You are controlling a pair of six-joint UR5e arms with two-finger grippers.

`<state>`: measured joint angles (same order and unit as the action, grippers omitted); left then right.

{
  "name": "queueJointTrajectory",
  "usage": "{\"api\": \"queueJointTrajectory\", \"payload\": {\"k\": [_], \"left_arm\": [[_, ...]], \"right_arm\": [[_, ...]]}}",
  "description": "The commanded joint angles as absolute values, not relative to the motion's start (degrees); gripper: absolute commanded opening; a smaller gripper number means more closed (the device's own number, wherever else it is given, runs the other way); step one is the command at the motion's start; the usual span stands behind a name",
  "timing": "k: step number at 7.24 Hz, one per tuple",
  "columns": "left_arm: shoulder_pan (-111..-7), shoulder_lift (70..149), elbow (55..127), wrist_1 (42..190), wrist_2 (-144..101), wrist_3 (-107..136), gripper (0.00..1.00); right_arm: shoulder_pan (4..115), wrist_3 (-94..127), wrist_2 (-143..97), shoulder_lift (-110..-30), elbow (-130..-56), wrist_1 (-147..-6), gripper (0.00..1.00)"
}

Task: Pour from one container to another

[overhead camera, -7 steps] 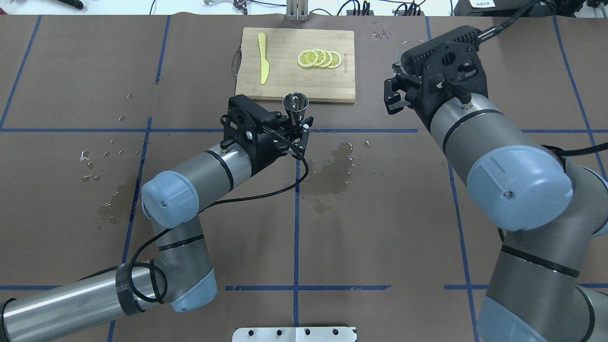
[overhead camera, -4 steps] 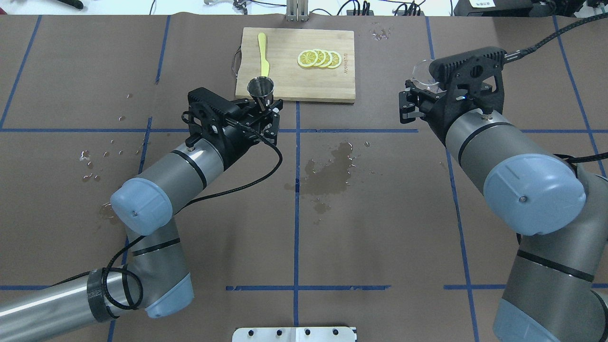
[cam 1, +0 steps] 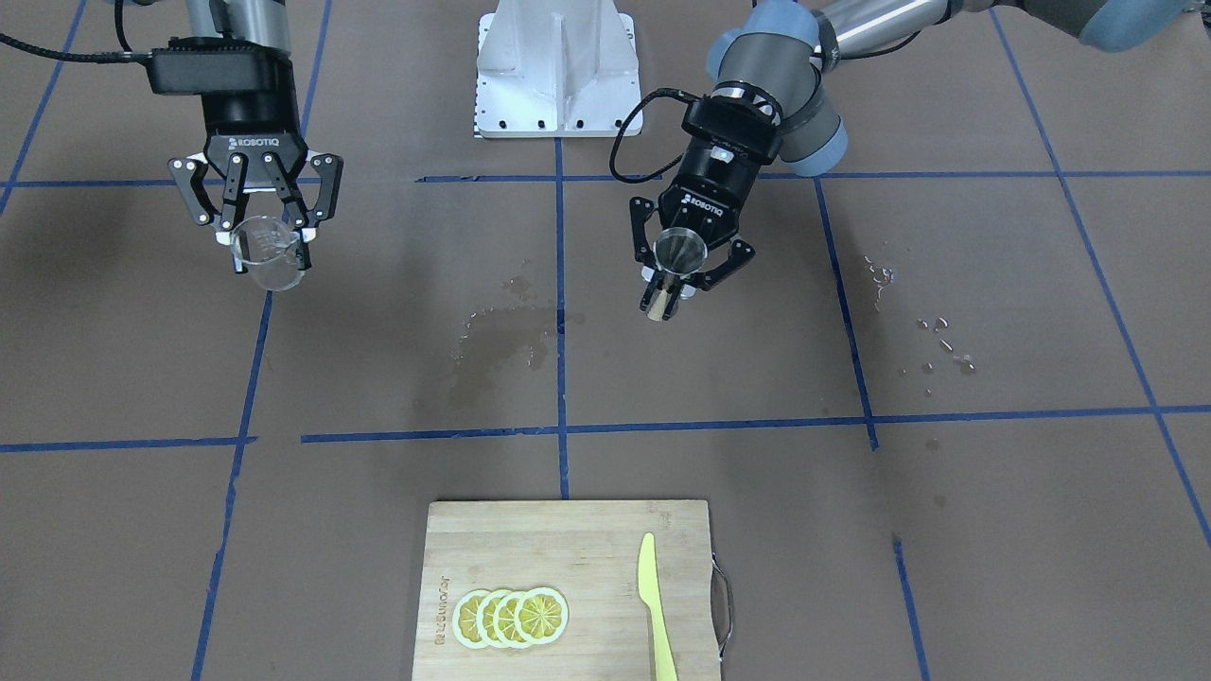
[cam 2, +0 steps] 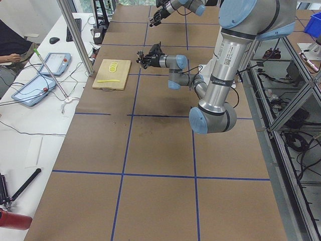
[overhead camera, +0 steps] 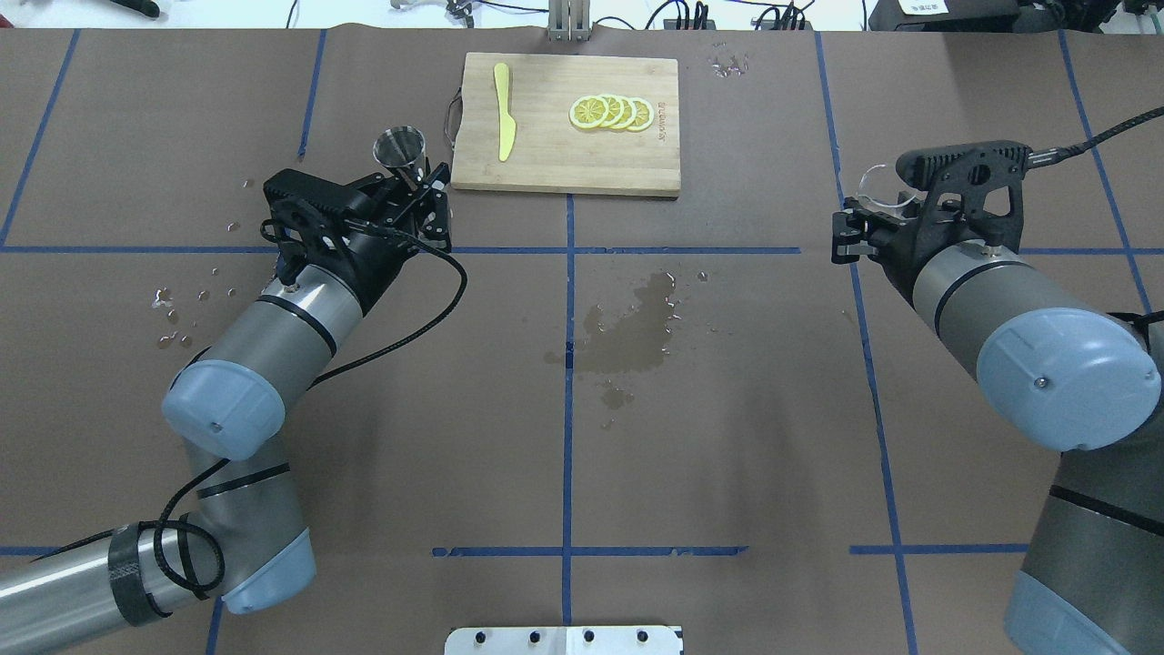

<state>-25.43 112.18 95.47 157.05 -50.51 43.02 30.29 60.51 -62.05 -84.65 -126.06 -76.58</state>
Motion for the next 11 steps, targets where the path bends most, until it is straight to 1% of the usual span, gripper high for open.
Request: {"api": "queueJointTrajectory", "payload": {"k": [1, 3, 4, 5, 6, 9, 11], "left_arm": [[-25.58, 107.42, 96.06, 156.80, -45.72, 44.03, 0.00], [-25.58, 102.94, 96.15, 156.71, -43.51, 44.29, 0.00], [-25.58, 101.01, 96.15, 156.71, -43.51, 46.65, 0.00], [-25.58, 98.90, 96.76, 156.71, -43.51, 49.28, 0.00], [-25.58, 96.18, 98.16, 156.71, -43.59, 51.05, 0.00], [-25.58, 91.07, 98.79, 156.71, -43.51, 59.11, 0.00], [-25.31, 88.70, 98.18, 156.71, -42.46, 65.10, 0.00]], "right_arm": [[30.41, 62.91, -62.14, -86.22, -125.07, -76.38, 0.00], [30.24, 66.27, -61.61, -88.40, -124.63, -75.94, 0.00], [29.97, 66.27, -61.00, -90.68, -124.37, -71.93, 0.00], [29.36, 66.18, -60.91, -95.23, -123.76, -64.32, 0.00], [29.01, 66.27, -60.82, -97.71, -122.27, -59.12, 0.00], [27.43, 66.18, -59.50, -100.28, -116.91, -46.79, 0.00], [25.06, 68.18, -55.21, -100.28, -114.89, -44.58, 0.00]]}}
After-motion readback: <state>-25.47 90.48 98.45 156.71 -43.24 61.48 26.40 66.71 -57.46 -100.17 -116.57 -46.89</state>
